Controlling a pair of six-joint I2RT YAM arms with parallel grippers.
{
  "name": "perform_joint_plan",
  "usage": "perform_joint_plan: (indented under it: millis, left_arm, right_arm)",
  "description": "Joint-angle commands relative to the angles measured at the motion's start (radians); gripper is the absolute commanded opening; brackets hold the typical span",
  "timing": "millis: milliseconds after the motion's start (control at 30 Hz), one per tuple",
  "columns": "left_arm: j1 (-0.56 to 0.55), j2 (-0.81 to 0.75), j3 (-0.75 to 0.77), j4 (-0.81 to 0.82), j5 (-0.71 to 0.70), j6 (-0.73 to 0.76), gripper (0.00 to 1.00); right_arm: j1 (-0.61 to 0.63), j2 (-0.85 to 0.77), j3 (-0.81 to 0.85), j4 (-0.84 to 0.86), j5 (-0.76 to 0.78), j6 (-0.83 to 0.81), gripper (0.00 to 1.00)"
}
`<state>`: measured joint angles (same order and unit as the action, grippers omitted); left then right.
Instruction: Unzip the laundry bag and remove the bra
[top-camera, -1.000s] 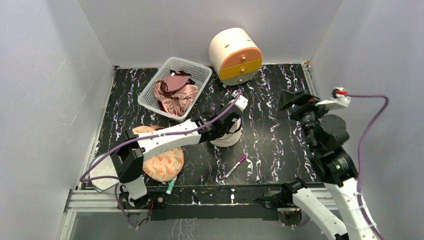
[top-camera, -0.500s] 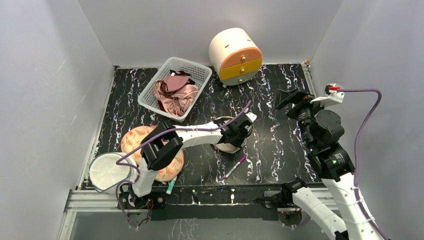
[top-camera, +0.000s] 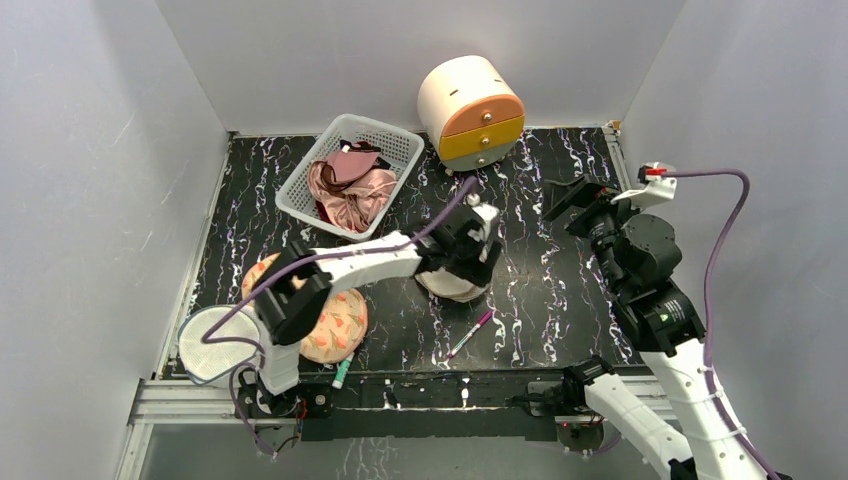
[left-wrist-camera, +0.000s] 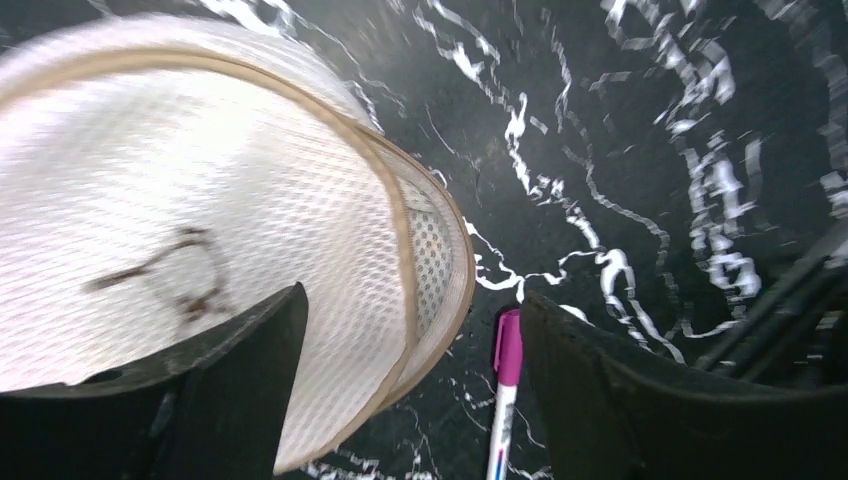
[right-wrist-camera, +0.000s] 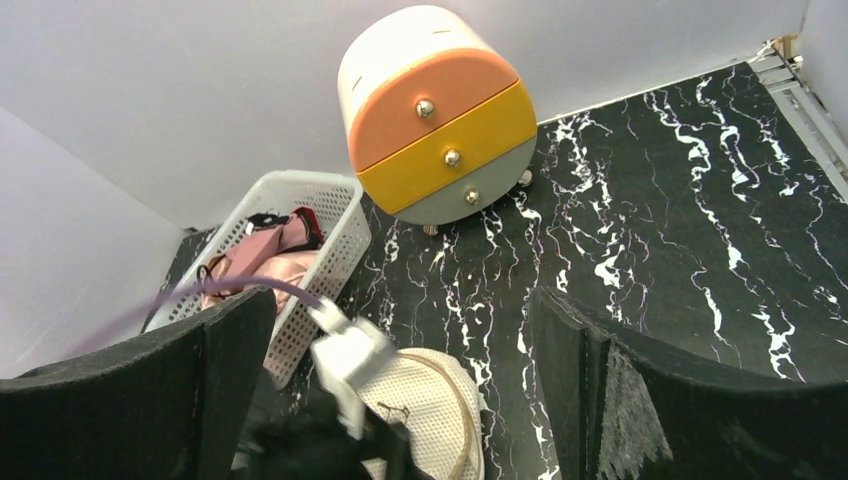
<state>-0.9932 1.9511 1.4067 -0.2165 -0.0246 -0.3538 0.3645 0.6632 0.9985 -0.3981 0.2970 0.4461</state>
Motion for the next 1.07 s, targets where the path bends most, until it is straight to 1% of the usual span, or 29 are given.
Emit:
perform_joint_plan:
  millis: [0, 33, 67, 133, 200, 333, 400, 467, 533, 633, 733, 833, 900, 967, 1033]
  left_arm:
    - [0.172, -0.222, -0.046, 0.036, 0.126, -0.045, 0.87]
    - [0.213, -0.262, -0.06, 0.046, 0.157, -0.052, 0.96]
    - [0.254, -0.3, -0.068, 0.053, 0.184, -0.054, 0.98]
    - [0.341, -0.372, -0.058, 0.043, 0.215, -0.04, 0.98]
    - [0.445, -0.45, -0.031, 0.005, 0.212, -0.023, 0.98]
    - [0.716, -0.598, 0.04, -0.066, 0.153, 0.031, 0.98]
    - [0.826, -0.672, 0.093, -0.098, 0.084, 0.067, 0.98]
    - [0.848, -0.684, 0.209, -0.199, -0.031, 0.13, 0.98]
    - [0.847, -0.697, 0.291, -0.246, -0.064, 0.154, 0.98]
    - [0.847, -0.714, 0.386, -0.301, -0.031, 0.149, 0.99]
    - [0.844, -0.745, 0.431, -0.325, -0.01, 0.151, 0.98]
    - [0.843, -0.816, 0.382, -0.276, -0.01, 0.166, 0.98]
    - [0.842, -0.899, 0.29, -0.18, 0.012, 0.168, 0.98]
    - [0.841, -0.971, 0.181, -0.067, 0.036, 0.163, 0.98]
    - [0.843, -1.016, 0.115, 0.003, 0.051, 0.158, 0.98]
  right_arm:
    - [0.002, 0.034, 0.006, 0.022, -0.044, -0.036, 0.98]
    - [0.001, 0.043, 0.012, 0.023, -0.049, -0.046, 0.98]
    - [0.001, 0.051, 0.018, 0.023, -0.051, -0.055, 0.98]
    - [0.002, 0.07, 0.034, 0.026, -0.062, -0.078, 0.98]
    - [0.002, 0.091, 0.052, 0.027, -0.072, -0.103, 0.98]
    - [0.001, 0.127, 0.079, 0.051, -0.095, -0.144, 0.98]
    - [0.001, 0.143, 0.104, 0.056, -0.107, -0.16, 0.98]
    - [0.001, 0.155, 0.137, 0.07, -0.121, -0.179, 0.98]
    - [0.001, 0.174, 0.187, 0.067, -0.128, -0.211, 0.98]
    - [0.001, 0.206, 0.263, 0.057, -0.108, -0.238, 0.98]
    - [0.002, 0.219, 0.298, 0.047, -0.097, -0.26, 0.98]
    - [0.002, 0.217, 0.298, 0.038, -0.093, -0.267, 0.98]
    - [0.002, 0.208, 0.289, 0.032, -0.089, -0.266, 0.98]
    - [0.001, 0.188, 0.26, 0.042, -0.123, -0.285, 0.98]
    - [0.001, 0.184, 0.266, 0.029, -0.091, -0.257, 0.98]
